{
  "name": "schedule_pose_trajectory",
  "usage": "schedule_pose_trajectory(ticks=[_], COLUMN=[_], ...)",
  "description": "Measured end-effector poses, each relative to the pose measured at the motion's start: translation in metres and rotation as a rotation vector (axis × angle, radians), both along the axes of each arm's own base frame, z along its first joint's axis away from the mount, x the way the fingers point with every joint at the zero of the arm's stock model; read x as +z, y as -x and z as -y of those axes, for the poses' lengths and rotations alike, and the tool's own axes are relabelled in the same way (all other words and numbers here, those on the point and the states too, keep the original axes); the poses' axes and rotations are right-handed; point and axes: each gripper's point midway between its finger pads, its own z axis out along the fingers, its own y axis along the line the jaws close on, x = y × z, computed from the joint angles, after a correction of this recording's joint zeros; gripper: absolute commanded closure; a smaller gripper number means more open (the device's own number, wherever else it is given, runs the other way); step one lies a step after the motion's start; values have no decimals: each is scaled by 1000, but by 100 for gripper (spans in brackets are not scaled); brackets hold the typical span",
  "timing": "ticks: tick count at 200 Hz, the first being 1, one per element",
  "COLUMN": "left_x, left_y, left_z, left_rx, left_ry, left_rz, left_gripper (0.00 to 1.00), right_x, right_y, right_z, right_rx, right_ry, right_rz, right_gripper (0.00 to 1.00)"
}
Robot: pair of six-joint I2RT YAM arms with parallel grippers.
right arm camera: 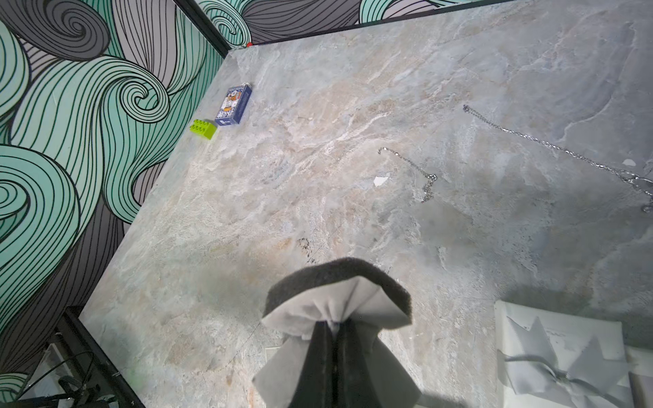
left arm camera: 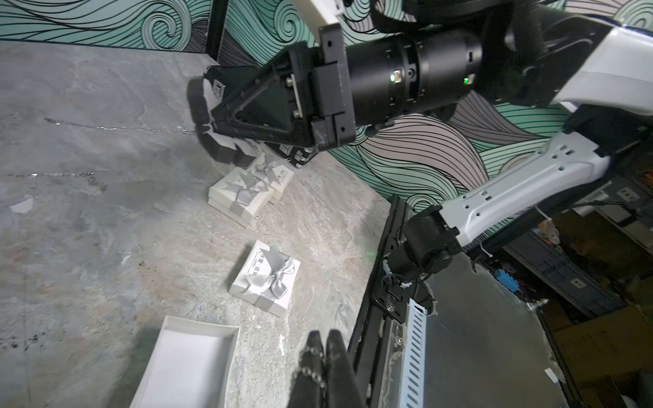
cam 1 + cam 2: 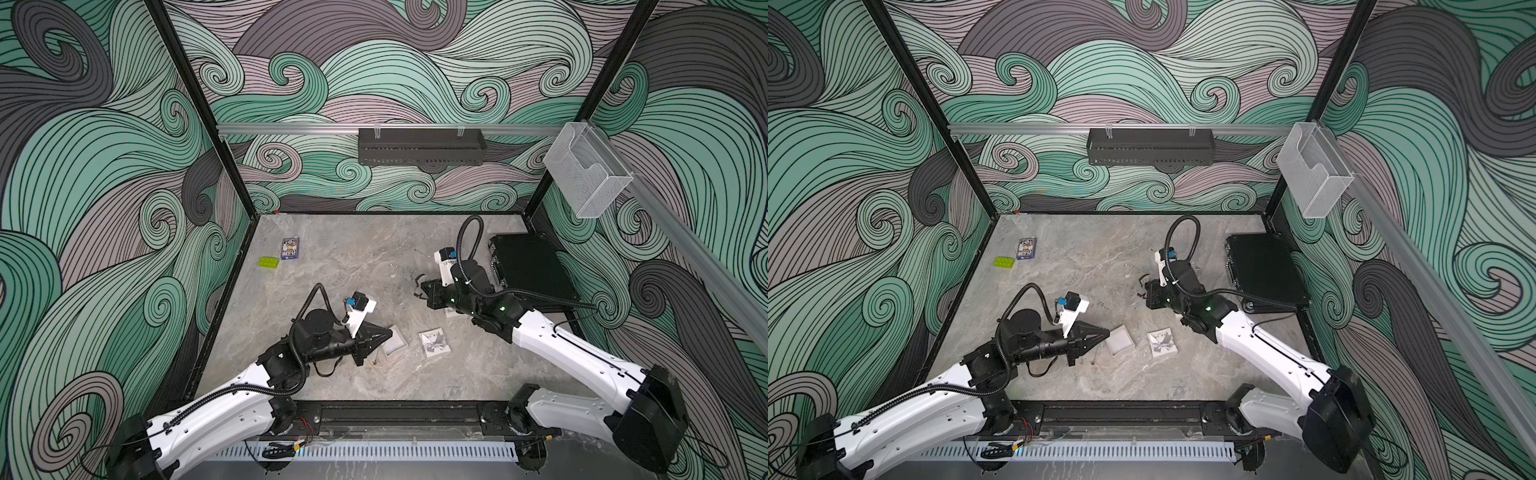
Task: Take the necklace out of the lift-off lid jewelry box
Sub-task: Pick up the necklace from the inner lining, then place the necklace at the center of the board.
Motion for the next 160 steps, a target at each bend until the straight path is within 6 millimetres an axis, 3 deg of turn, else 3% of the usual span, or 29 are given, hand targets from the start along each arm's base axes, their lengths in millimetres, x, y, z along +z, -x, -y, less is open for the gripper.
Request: schedule_pose_trajectory(ticks=[32,60,123,160], left_x=[-6,-21,-67,-86], left_y=[-26,-56,-171,-218], left_z=[-4,0,-21,-35], left_rx=[125,214,394,429], left_ry=[-71,-160,-219,-203], left_rz=[-4,-50,-342,-429], left_gripper=[100,100,100,100], right_x=[-5,-10,-19,-26], right_y=[14,39,82,99], right_z=[5,14,30,30], right_rx=[33,74,124,163], right_ry=[14,15,-31,-35], right_rz=[-33,-76,-140,-188], right_gripper=[95,94,91,90])
